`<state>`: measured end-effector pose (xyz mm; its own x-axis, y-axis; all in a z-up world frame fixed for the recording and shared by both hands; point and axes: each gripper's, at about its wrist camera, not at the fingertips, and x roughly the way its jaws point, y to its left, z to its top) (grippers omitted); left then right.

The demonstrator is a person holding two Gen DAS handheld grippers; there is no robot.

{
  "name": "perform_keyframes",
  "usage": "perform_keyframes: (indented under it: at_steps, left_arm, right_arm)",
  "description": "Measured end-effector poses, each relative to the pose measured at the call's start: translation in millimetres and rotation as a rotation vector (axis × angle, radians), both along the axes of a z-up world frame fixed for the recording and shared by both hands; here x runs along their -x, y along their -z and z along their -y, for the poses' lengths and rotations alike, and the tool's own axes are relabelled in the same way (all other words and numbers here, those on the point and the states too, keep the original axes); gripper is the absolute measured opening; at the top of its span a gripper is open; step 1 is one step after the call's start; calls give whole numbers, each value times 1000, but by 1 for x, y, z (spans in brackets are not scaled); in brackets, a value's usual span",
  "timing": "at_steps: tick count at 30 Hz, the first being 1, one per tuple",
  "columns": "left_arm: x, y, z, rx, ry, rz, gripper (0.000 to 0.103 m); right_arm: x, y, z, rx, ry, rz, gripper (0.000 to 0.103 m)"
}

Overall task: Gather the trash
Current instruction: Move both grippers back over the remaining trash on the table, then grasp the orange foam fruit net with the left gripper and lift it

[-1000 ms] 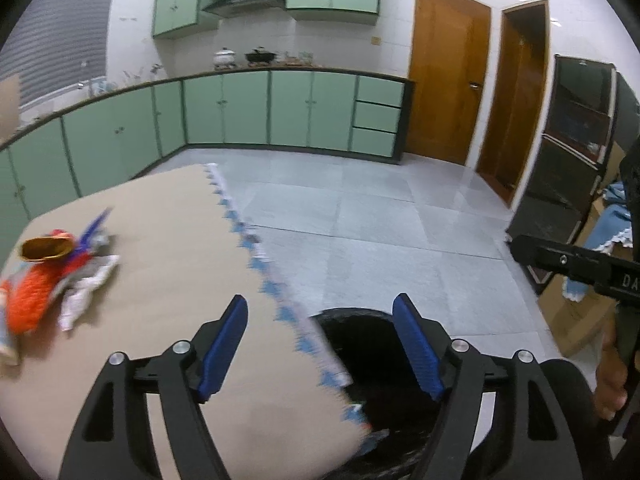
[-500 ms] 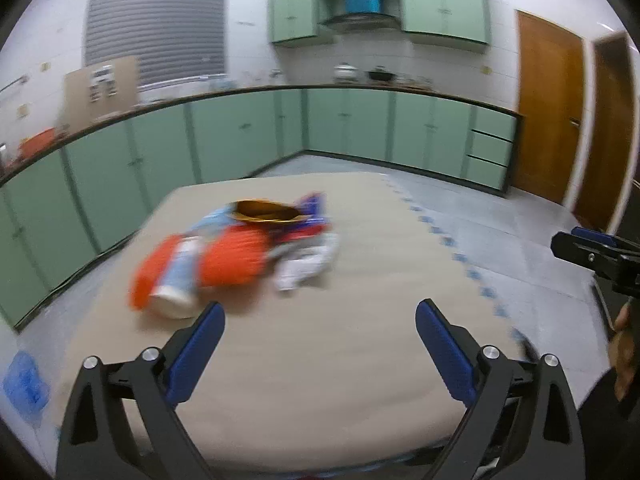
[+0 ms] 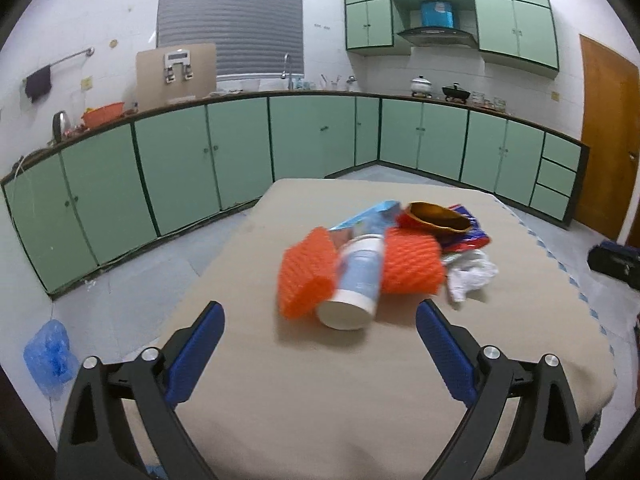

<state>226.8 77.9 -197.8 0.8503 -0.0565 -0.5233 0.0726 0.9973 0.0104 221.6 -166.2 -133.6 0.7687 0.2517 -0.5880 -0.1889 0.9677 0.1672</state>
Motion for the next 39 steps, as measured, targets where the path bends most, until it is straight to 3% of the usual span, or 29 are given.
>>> perform_keyframes:
  at_steps: [3, 8, 13, 15, 21, 23, 25, 39]
  left_arm:
    - [-14, 6, -7, 14, 1, -5, 94]
    - [-40, 14, -10, 24, 32, -20, 78]
    - [-63, 26, -11, 35, 57, -63, 73]
    - [-68, 31, -12, 38, 60, -79, 66]
    - [-62, 29, -16, 35, 73, -65, 36]
    - [-60, 28, -18, 32, 86, -66, 20]
    - [-58, 28, -20, 30, 92, -69, 12]
    - [-20, 12, -59, 40, 63, 2, 10]
  right_arm:
    - [-5, 7, -11, 2, -11, -11, 90]
    - [-12, 11, -27, 9, -26, -22, 90]
    - [-18, 11, -37, 11, -27, -25, 90]
    - [-19, 12, -39, 14, -29, -26, 90]
    - [-24, 16, -52, 5, -38, -40, 90]
    - [-26, 18, -60, 1, -51, -44, 89]
    - [-27, 21, -71, -2, -70, -53, 86]
    - [-44, 32, -141, -58, -95, -71, 83]
